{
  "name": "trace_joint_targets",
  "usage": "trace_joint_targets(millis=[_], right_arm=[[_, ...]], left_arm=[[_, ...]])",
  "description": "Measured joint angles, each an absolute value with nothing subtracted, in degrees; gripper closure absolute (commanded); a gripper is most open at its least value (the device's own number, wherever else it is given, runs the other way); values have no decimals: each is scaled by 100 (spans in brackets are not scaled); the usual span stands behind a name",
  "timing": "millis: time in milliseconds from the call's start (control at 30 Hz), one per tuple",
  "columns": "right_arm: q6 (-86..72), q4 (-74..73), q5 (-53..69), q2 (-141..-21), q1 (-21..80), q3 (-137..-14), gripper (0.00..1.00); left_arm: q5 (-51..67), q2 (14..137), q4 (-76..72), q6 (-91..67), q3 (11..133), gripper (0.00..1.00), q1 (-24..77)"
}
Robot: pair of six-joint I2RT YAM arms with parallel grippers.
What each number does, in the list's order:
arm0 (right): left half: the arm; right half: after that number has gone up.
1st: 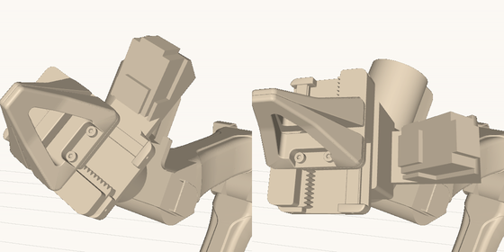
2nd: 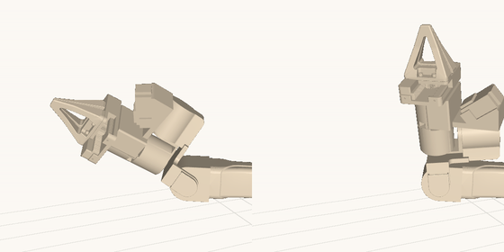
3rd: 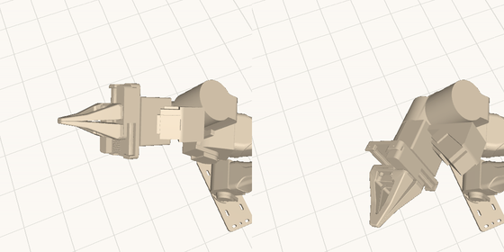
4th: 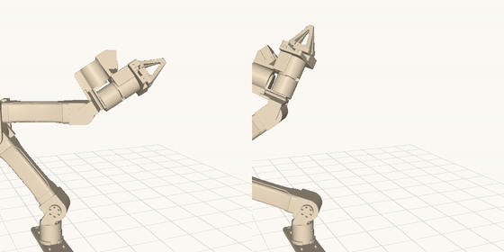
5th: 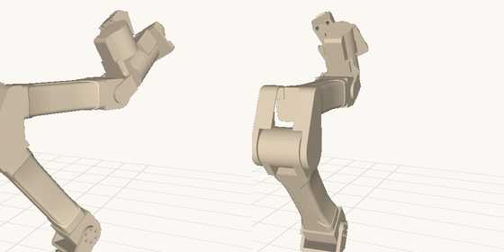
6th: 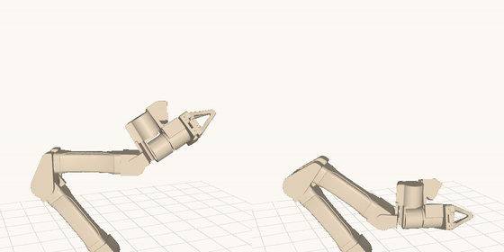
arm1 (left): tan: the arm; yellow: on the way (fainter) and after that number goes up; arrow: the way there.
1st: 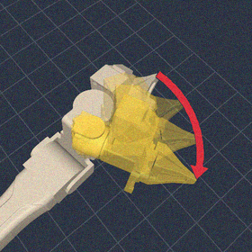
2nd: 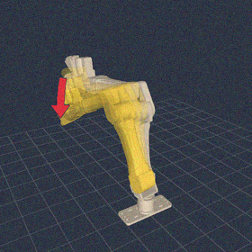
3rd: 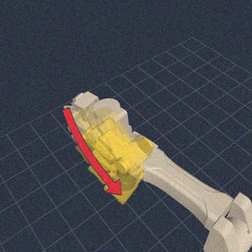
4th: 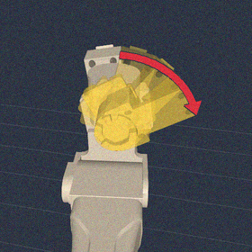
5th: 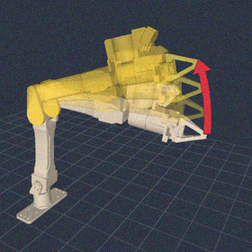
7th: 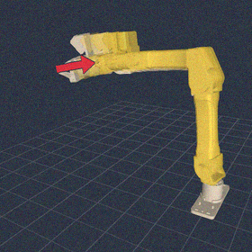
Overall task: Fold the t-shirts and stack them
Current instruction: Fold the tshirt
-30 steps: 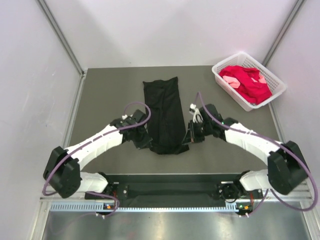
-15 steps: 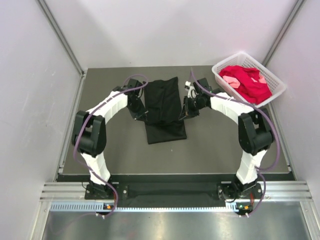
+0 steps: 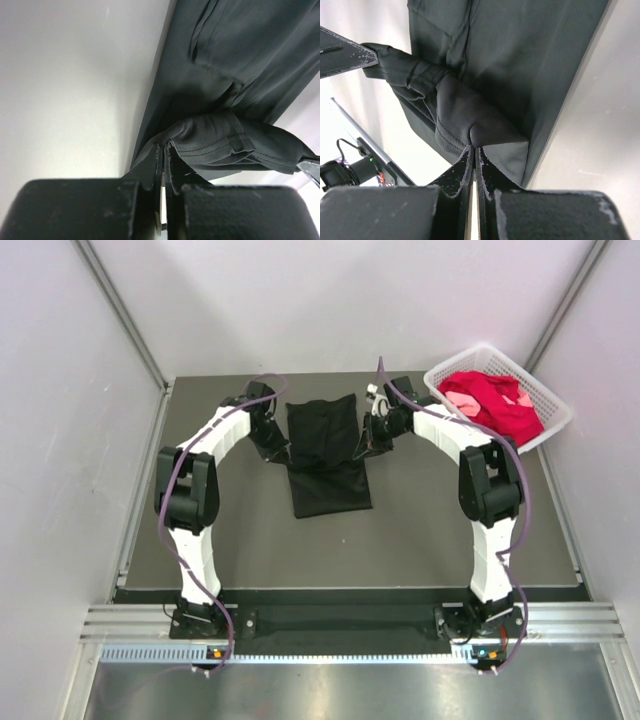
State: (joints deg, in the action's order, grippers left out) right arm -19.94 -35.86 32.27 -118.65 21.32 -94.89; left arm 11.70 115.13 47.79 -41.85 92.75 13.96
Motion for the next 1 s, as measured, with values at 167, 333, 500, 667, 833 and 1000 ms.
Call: trace_joint_targets(millis=[167,333,500,667,833,1000], right_arm=[[-1992,-3675,3269,-12116,2091,-9765,100],[-1999,-3760,3282,-12256,2018,-9841,100],[-2016,-3800,3312,-12427,1931,-10132,100],[-2021,-3789,3371,-12663,1898,-10427,100],[-2058,-3822,3420,-12903,1894,-10547,100],[-2071,-3874,3424,-13056,1879,-10628,100]], left_arm=[[1319,11780,4781,-4169,9577,100,1310],[1446,12075,4807,-4115,9859,100,1278],[1520,12276,4814,-4071,10095,100,1262],[1566,12409,4821,-4051,10204,100,1232],[1627,12545,4821,-4051,10309,100,1186],[1712,12713,4825,-4051,10506,100,1162]])
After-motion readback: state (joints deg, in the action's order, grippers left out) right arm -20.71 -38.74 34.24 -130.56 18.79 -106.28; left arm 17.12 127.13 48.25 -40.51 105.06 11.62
